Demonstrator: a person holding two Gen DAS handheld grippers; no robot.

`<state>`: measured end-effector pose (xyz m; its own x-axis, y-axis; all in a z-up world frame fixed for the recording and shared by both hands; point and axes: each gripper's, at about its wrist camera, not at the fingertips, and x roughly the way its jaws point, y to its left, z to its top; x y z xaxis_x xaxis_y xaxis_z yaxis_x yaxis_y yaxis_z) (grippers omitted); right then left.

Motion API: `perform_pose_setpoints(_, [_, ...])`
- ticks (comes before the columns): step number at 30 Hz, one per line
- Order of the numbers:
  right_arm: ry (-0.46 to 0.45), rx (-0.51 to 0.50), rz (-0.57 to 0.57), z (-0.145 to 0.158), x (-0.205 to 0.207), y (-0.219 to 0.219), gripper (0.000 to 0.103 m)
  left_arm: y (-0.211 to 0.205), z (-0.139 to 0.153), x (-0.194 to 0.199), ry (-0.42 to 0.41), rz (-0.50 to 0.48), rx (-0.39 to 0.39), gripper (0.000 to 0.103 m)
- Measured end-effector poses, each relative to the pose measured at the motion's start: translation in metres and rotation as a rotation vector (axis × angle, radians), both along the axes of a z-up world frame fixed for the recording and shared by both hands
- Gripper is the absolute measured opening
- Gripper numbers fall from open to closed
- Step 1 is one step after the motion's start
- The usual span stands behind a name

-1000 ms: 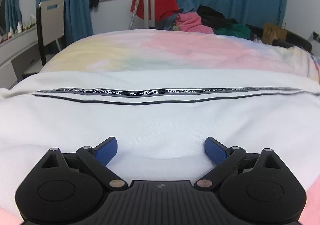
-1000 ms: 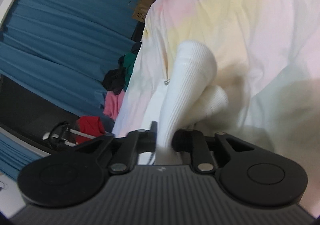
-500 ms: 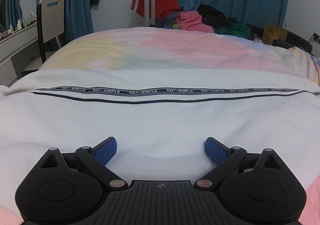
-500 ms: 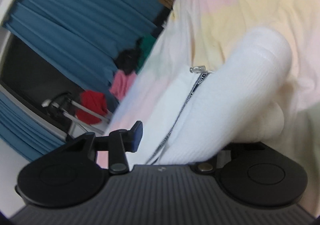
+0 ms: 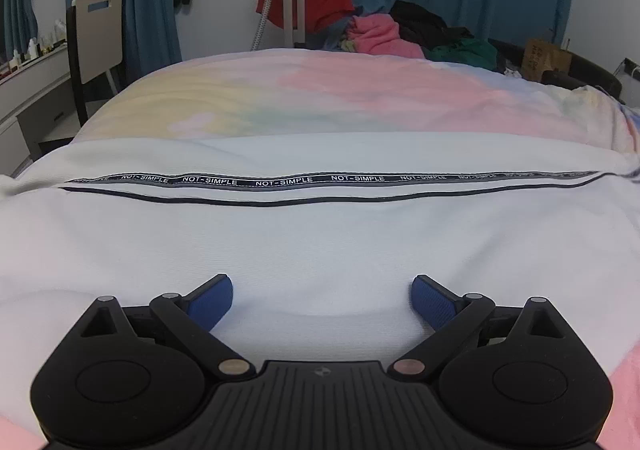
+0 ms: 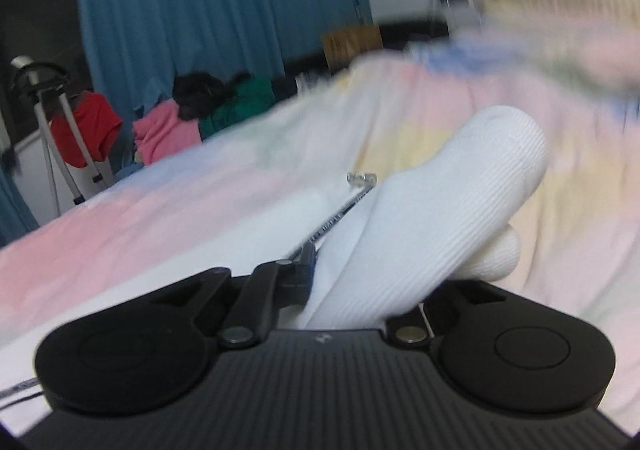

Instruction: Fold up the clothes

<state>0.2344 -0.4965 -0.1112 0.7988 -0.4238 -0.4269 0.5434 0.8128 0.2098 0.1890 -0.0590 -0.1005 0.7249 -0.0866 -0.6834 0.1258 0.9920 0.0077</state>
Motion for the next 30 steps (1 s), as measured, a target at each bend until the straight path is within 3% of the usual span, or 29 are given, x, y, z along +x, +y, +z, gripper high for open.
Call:
perform_pose_setpoints(7, [-0.101, -0.490, 0.140, 0.058, -0.015, 0.113, 0.014, 0.018, 0.026, -0.002, -0.027, 0.009, -0.056, 0.097])
perform_pose_setpoints(11, [-0.171, -0.658, 0.338, 0.065, -0.019, 0.199, 0.014, 0.043, 0.048, -0.011, -0.078, 0.076, -0.167, 0.097])
perform_pose_setpoints(14, [-0.144, -0.733, 0.498, 0.040, -0.022, 0.266, 0.014, 0.062, 0.057, -0.017, -0.103, 0.141, -0.226, 0.097])
perform_pose_setpoints(19, [0.102, -0.878, 0.837, -0.052, -0.028, 0.335, 0.013, 0.081, 0.063, -0.022, -0.104, 0.207, -0.271, 0.097])
perform_pose_setpoints(20, [0.115, -0.943, 0.846, -0.065, -0.032, 0.339, 0.013, 0.082, 0.064, -0.023, -0.102, 0.210, -0.281, 0.097])
perform_pose_setpoints(26, [0.071, -0.817, 0.822, -0.043, -0.038, 0.319, 0.013, 0.086, 0.073, -0.024, -0.125, 0.203, -0.327, 0.097])
perform_pose_setpoints(30, [-0.019, -0.822, 0.848, -0.029, -0.058, 0.325, 0.013, 0.090, 0.077, -0.026, -0.140, 0.191, -0.366, 0.097])
